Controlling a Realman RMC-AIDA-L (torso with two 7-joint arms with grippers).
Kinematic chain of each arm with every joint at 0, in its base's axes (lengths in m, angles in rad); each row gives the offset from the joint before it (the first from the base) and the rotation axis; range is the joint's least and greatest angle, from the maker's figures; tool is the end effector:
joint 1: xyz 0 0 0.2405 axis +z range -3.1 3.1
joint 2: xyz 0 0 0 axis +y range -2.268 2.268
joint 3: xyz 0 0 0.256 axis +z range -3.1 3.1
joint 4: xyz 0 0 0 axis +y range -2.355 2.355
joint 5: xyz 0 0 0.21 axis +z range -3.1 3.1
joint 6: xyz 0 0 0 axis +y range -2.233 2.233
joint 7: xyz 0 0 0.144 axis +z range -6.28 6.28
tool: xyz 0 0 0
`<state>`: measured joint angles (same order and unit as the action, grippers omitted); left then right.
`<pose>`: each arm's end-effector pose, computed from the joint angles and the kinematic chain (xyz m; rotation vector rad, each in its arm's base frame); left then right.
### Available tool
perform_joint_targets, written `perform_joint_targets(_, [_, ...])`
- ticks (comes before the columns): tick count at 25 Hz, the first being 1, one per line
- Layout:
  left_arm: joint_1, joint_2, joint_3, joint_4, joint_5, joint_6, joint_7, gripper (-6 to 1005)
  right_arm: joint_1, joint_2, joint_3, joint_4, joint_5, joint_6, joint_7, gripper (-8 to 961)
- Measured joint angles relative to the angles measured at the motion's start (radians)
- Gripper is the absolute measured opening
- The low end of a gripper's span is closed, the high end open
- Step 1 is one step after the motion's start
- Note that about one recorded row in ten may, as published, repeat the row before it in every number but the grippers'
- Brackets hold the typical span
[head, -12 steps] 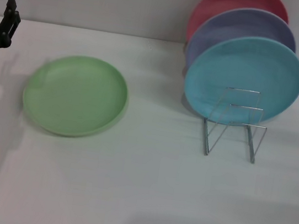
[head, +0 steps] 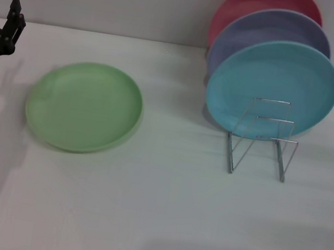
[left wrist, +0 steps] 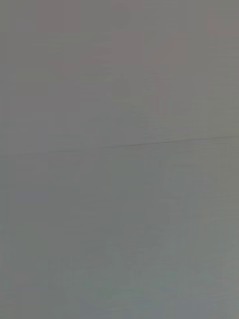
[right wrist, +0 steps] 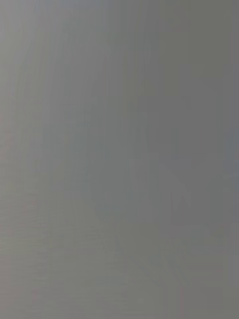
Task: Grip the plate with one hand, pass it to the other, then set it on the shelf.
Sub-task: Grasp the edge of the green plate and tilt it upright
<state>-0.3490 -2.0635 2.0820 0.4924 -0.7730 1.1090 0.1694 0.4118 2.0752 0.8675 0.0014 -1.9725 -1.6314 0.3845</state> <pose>-0.2869 0.3470 0.0040 -1.4619 -0.3631 -0.7021 0.3438 0.2905 0.0759 -1.1242 0.4009 1.0156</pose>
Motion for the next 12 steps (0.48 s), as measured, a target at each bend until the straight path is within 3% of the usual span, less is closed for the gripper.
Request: perform_joint_targets(12, [0.005,-0.003,0.005,0.001,0.000,0.007,-0.006,754,-0.003,0.000,0.001,-0.005,0.000,0.001,0.000,683])
